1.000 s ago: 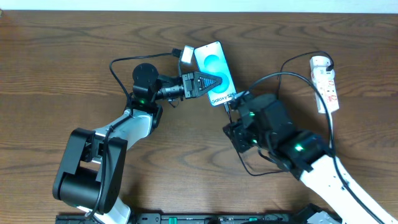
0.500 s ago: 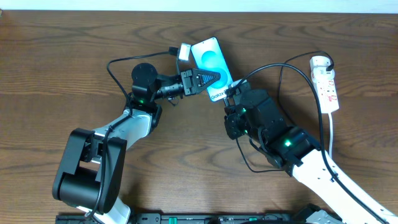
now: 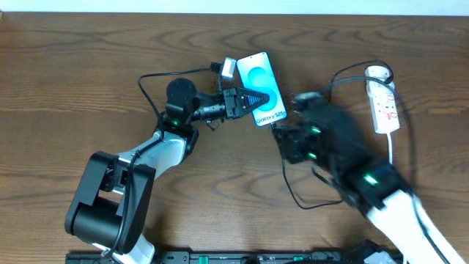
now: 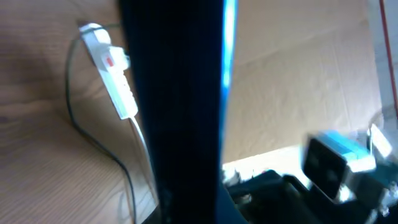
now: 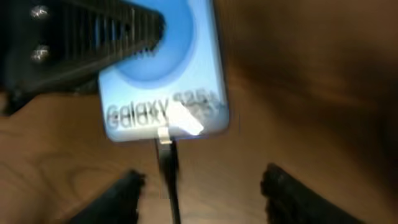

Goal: Plug charger to phone and switch on socket
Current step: 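Open the right gripper off the plug and pull the right arm back, then lower the phone flat onto the table with the left gripper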

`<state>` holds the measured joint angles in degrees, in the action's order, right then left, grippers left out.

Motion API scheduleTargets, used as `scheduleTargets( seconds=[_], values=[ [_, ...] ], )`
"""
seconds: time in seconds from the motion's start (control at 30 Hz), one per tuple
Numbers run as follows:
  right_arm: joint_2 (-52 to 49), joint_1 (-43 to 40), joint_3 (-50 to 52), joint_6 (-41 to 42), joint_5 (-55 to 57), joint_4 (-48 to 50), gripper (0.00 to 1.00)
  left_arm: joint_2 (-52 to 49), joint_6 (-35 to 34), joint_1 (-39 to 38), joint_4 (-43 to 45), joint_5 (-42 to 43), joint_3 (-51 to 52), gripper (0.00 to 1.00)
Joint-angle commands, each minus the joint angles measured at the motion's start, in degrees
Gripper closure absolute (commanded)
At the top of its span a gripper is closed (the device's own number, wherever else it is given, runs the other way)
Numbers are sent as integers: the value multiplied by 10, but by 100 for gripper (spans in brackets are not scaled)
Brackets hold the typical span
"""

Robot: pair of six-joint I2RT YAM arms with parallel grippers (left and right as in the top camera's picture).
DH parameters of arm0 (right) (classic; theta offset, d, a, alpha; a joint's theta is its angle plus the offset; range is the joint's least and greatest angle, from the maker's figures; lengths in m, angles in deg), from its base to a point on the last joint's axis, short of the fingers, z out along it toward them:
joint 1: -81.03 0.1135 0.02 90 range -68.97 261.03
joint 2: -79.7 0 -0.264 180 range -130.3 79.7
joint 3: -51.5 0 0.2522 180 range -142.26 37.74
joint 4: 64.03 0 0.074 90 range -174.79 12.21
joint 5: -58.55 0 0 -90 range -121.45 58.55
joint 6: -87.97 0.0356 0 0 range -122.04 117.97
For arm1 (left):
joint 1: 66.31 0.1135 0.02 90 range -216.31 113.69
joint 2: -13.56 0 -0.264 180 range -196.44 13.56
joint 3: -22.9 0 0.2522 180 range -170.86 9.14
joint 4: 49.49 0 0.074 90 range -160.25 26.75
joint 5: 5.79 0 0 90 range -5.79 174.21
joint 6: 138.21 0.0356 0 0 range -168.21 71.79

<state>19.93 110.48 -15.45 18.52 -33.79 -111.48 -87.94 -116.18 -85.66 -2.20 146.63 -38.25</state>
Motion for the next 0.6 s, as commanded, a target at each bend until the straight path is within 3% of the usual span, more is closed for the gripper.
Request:
scheduleTargets(
  seconds=[0.0,0.1,0.17,0.3,0.4,0.47,0.57],
  values=[
    [120,-44,-23,2,8,-12,25,3,-58,-7,2,-68,-19,93],
    [228,-89,-23,2,67,-14,15,3,-38,-29,-76,-93,-63,93],
    [299,-116,-23,2,154,-28,11,3,46,-49,-230,-109,-124,93],
    [360,-136,-23,2,220,-69,9,1,231,-80,-537,-179,-244,93],
    [359,-137,-21,4,221,-88,10,-15,333,-92,-673,-194,-305,93],
    [350,-137,-20,14,221,-88,10,-29,364,-95,-709,-193,-318,93],
    [320,-137,-20,41,221,-79,10,-75,409,-95,-697,-86,-318,93]
  ],
)
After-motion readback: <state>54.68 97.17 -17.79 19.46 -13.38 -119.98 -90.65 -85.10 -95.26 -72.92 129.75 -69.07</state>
